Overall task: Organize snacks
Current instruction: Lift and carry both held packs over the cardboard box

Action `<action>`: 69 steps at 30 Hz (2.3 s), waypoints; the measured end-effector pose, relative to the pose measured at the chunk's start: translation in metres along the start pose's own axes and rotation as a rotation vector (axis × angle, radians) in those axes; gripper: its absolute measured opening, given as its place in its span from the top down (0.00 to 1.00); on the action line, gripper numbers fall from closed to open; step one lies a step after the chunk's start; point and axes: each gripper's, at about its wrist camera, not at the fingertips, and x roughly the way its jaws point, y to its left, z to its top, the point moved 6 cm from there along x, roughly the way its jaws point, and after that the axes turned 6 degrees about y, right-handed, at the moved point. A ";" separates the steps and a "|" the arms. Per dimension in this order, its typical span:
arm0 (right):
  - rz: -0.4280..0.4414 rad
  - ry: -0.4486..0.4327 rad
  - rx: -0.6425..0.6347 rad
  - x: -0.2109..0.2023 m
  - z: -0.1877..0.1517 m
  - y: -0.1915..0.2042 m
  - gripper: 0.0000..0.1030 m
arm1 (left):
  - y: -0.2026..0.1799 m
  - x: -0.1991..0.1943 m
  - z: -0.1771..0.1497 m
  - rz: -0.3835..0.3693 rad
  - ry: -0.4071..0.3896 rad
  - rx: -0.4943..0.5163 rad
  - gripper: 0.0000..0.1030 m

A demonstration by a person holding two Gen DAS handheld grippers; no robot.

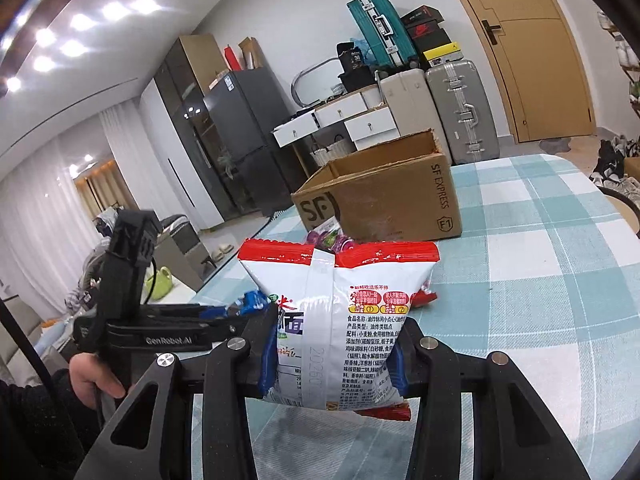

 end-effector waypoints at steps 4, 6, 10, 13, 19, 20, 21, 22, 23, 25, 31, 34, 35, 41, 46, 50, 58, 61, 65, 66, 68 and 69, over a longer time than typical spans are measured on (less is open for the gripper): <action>0.008 0.022 -0.014 0.000 -0.007 0.012 0.58 | -0.004 -0.015 -0.006 -0.037 -0.031 -0.013 0.57; 0.007 0.021 -0.021 -0.001 -0.008 0.018 0.58 | -0.006 -0.023 -0.009 -0.042 -0.042 -0.017 0.57; 0.016 0.011 -0.017 -0.007 -0.007 0.028 0.58 | -0.012 -0.037 -0.013 -0.061 -0.065 -0.015 0.57; 0.018 0.005 -0.034 -0.012 -0.002 0.040 0.58 | -0.016 -0.048 -0.014 -0.060 -0.082 -0.008 0.57; 0.016 -0.009 -0.092 -0.020 0.011 0.065 0.58 | -0.019 -0.074 -0.010 -0.075 -0.126 0.007 0.57; 0.016 -0.009 -0.098 -0.021 0.013 0.069 0.58 | -0.019 -0.080 -0.009 -0.076 -0.132 0.010 0.57; 0.016 -0.009 -0.101 -0.021 0.016 0.071 0.58 | -0.019 -0.083 -0.008 -0.078 -0.135 0.012 0.57; 0.018 -0.009 -0.101 -0.022 0.018 0.072 0.58 | -0.018 -0.086 -0.006 -0.080 -0.138 0.013 0.57; 0.027 -0.009 -0.096 -0.023 0.021 0.074 0.58 | -0.018 -0.090 -0.005 -0.084 -0.143 0.015 0.57; 0.039 -0.007 -0.089 -0.024 0.025 0.076 0.58 | -0.017 -0.097 0.000 -0.095 -0.152 0.014 0.57; 0.047 -0.006 -0.116 -0.027 0.050 0.080 0.58 | -0.015 -0.112 0.025 -0.108 -0.159 0.027 0.57; 0.057 -0.013 -0.128 -0.027 0.068 0.080 0.58 | -0.015 -0.113 0.043 -0.122 -0.148 0.024 0.57; 0.059 -0.014 -0.127 -0.026 0.075 0.079 0.58 | -0.015 -0.114 0.051 -0.126 -0.147 0.023 0.57; 0.080 -0.013 -0.113 -0.021 0.122 0.067 0.58 | -0.024 -0.122 0.104 -0.125 -0.164 0.051 0.57; 0.075 0.012 -0.103 -0.011 0.166 0.053 0.58 | -0.030 -0.113 0.156 -0.122 -0.142 0.059 0.57; 0.042 0.044 -0.121 0.003 0.202 0.042 0.58 | -0.040 -0.101 0.198 -0.110 -0.125 0.083 0.57; -0.009 0.039 -0.089 0.031 0.274 0.007 0.58 | -0.045 -0.068 0.286 -0.046 -0.095 0.107 0.57; -0.033 0.064 -0.091 0.051 0.295 -0.008 0.58 | -0.043 -0.045 0.316 -0.012 -0.073 0.131 0.57; -0.095 0.145 -0.131 0.094 0.308 -0.028 0.58 | -0.039 -0.005 0.344 0.022 -0.028 0.166 0.57; -0.102 0.168 -0.132 0.104 0.308 -0.034 0.58 | -0.036 0.006 0.346 0.031 -0.016 0.159 0.57; -0.108 0.206 -0.125 0.126 0.305 -0.044 0.58 | -0.030 0.024 0.352 0.018 0.009 0.136 0.57; -0.108 0.224 -0.121 0.134 0.302 -0.049 0.58 | -0.027 0.032 0.351 0.016 0.015 0.128 0.57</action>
